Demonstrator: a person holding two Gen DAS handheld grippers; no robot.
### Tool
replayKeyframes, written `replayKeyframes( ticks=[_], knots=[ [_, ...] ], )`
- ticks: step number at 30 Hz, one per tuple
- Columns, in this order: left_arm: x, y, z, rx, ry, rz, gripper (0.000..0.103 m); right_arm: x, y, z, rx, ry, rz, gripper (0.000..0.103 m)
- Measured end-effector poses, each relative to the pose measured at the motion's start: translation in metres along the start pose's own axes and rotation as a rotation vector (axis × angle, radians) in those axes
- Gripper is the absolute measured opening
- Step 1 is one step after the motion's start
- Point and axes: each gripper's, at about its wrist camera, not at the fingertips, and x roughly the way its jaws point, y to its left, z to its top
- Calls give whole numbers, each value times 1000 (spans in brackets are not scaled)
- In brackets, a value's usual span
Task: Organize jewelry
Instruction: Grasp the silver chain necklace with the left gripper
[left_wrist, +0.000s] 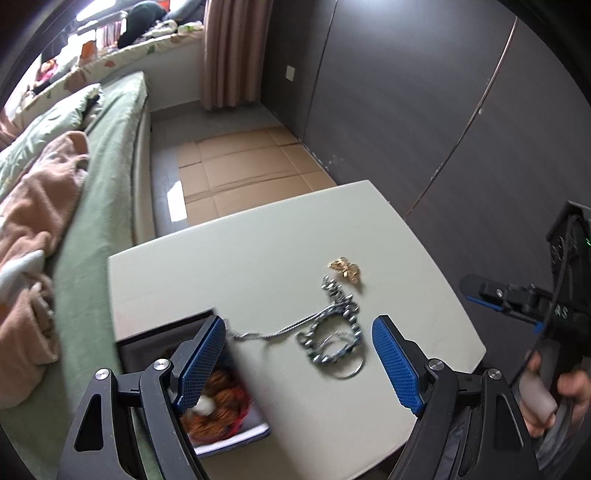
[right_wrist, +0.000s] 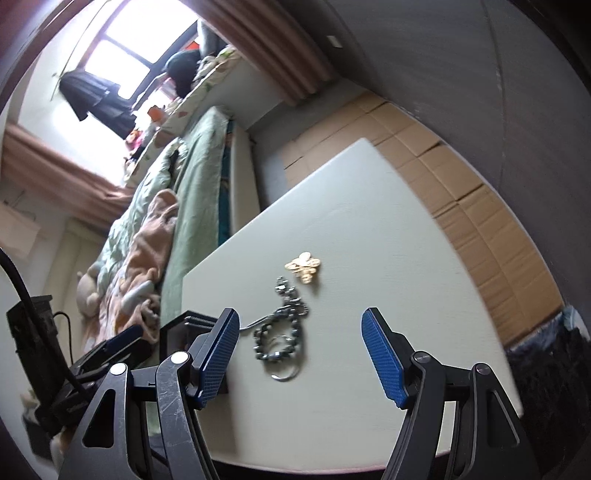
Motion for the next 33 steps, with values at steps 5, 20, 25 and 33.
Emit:
replayKeyframes(
  ticks=[5,20,25,33],
  knots=[
    [37,-19,14,-13,57,-9,74,-2,-14,4,31,1,-40,69],
    [123,-41,26,-38,187,97,60,2,-48,13,135,18,-131,69],
    [145,-39,22,-57,222,121,50,7,-52,14,155,33,-121,69],
    [135,-36,20,-45,195,118,23,13,-42,14,122,42,-140,69]
  ],
)
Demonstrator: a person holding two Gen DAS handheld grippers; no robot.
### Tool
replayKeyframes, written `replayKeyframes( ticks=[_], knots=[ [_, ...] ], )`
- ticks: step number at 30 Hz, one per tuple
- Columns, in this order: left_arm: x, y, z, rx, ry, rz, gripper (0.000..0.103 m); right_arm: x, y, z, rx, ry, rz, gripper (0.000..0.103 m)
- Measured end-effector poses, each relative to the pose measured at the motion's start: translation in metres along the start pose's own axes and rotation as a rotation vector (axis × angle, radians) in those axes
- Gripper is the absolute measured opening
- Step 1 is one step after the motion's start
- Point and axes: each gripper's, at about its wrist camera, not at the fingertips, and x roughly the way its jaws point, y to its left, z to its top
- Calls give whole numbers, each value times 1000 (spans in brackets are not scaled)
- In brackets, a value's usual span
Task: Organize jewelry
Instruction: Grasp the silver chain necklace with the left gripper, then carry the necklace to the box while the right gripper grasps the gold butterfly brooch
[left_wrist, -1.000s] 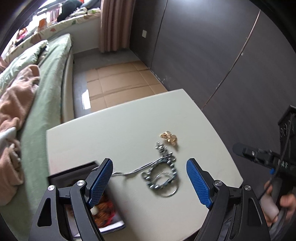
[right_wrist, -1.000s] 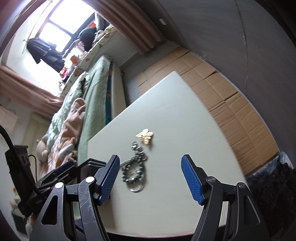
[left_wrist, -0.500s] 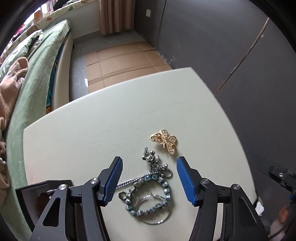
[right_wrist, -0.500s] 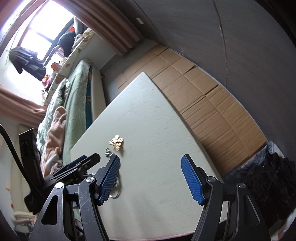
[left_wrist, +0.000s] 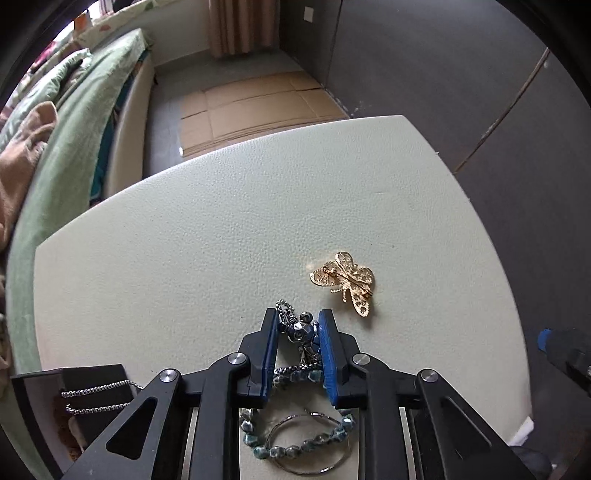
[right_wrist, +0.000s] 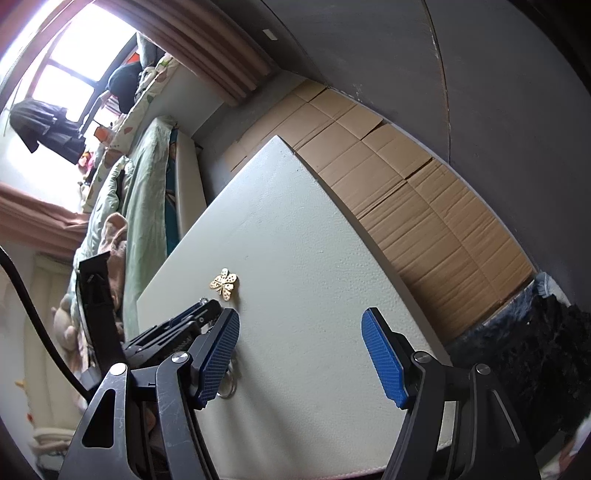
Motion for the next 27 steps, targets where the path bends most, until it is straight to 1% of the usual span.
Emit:
replayKeyframes(
  ticks=[4,10,14,17,19,24,27],
  knots=[
    [-17,3,-2,1,-39,-27,22,7,9,-1,-35,17,5,69],
    [-48,15,4,-8,-100,-43,22,24,27,3,-107,34,6,69],
    [-69,26,6,-21,-140,-46,22,38,39,8,-145,55,14,69],
    [-84,34,8,-29,-167,-40,22,46,54,14,-192,47,-2,69],
    [-95,40,8,-37,-184,-38,22,49,65,16,-239,41,6,69],
    [-117,56,8,-55,-222,-27,22,63,96,15,-389,60,-24,69],
    [-132,67,6,-69,-246,-21,22,70,112,11,-482,68,-56,65]
  ],
)
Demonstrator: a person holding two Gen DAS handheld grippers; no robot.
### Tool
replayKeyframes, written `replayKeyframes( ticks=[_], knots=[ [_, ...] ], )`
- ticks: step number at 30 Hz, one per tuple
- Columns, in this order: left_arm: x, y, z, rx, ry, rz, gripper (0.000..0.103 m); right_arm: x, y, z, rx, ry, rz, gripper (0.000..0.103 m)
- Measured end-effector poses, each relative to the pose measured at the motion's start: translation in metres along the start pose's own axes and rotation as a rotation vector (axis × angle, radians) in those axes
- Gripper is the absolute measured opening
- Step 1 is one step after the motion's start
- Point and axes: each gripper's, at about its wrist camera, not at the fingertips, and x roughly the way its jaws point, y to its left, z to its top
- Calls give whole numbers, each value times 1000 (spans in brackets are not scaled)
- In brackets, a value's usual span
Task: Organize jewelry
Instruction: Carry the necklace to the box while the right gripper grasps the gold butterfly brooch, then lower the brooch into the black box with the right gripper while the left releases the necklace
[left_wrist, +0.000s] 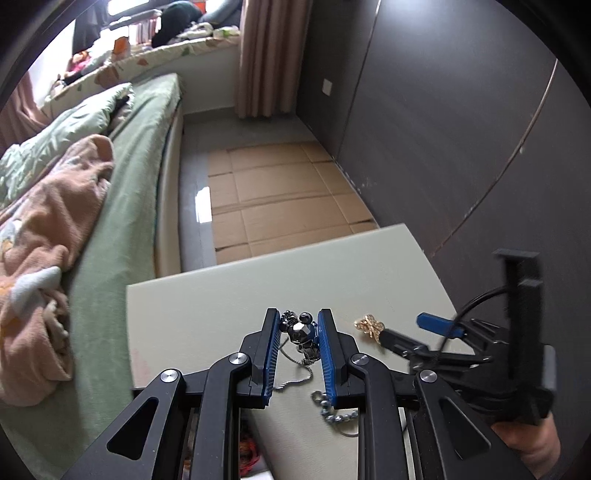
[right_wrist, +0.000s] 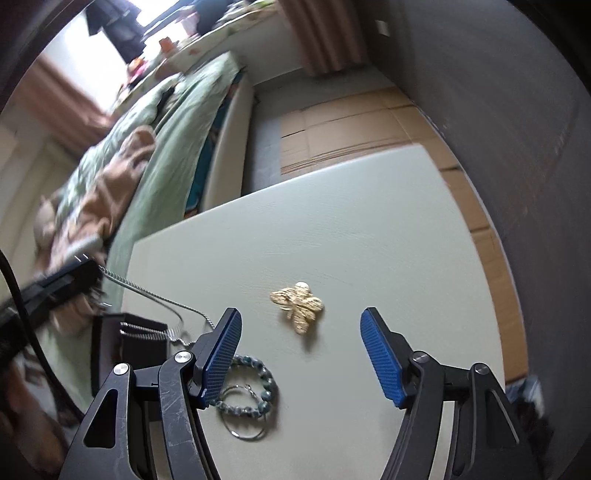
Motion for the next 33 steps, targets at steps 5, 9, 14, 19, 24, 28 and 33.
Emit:
replayKeyframes(
  ticks=[5,9,14,19,24,28,33],
  knots=[
    [-23,13,3,-15,-31,0,22,21,15,3,-106,60,-60,49],
    [-46,21,6,-20,-69,6,22,31,23,7,-170,69,-130,48],
    [-78,25,13,-15,-124,9,22,42,26,4,-208,91,-189,48],
    [-113,27,18,-1,-184,15,22,45,36,-2,-267,99,-245,31],
    [-148,30,19,3,-244,30,22,34,36,-4,-261,81,-242,30],
    [-174,32,19,4,-287,36,22,18,32,-3,-209,54,-172,30],
    [-199,35,18,0,-327,43,21,4,36,-9,-171,36,-85,30]
  ],
)
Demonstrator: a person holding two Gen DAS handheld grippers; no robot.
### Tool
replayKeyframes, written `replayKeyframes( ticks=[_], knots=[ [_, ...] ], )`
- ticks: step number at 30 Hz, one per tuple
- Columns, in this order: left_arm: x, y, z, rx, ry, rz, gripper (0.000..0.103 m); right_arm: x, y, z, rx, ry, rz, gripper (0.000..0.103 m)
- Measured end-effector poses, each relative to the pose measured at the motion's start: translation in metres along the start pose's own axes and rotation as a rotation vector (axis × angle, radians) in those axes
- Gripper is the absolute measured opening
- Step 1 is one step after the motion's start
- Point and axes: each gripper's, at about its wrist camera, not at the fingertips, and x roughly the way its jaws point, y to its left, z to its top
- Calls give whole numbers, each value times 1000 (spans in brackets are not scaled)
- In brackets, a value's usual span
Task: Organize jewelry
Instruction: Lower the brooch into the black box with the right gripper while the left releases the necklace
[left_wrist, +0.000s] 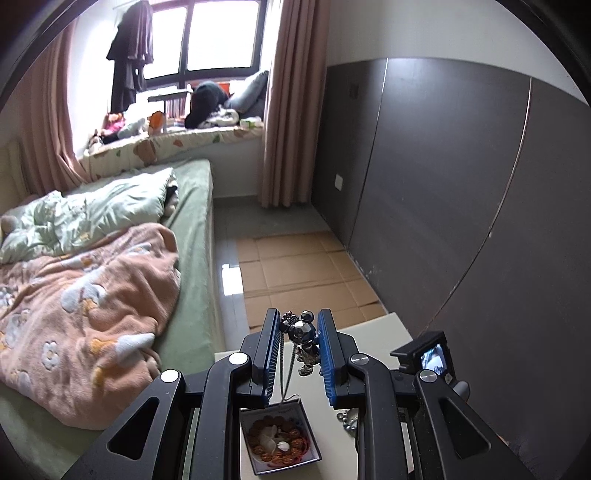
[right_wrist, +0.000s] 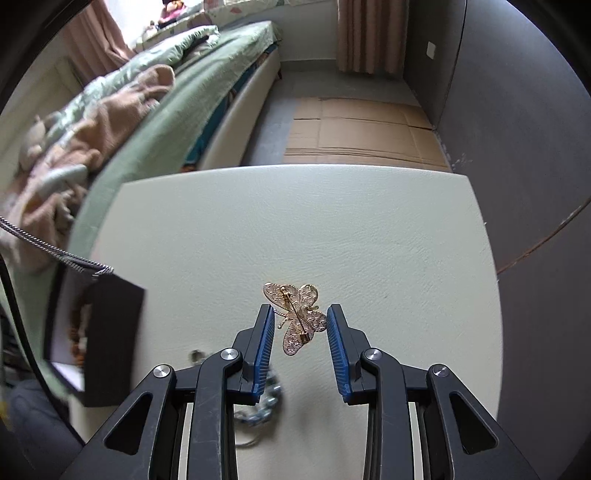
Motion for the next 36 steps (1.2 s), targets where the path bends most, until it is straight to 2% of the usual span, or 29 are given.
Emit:
replayKeyframes(
  ticks=[6,12,17,23,31,35,36],
  knots=[
    [-26,6,8,-7,-44,7,21,-26,26,2,8,-66,118,30],
    [-24,16,3,-25,-29,11,20,-43,67,5,-2,-120,245,30],
    [-4,26,-9,-38,9,19,20,-47,91,5,-19,-144,307,30],
    [25,40,-27,-64,62,23,20,-43,103,2,-48,-136,316,30],
    [81,53,-80,-111,189,6,20,-41,97,3,-23,-133,346,30],
    [108,66,-107,-162,243,34,20,-40,96,4,-10,-127,372,30],
    [114,70,-113,-180,253,22,20,-39,98,4,-11,-126,373,30]
  ],
)
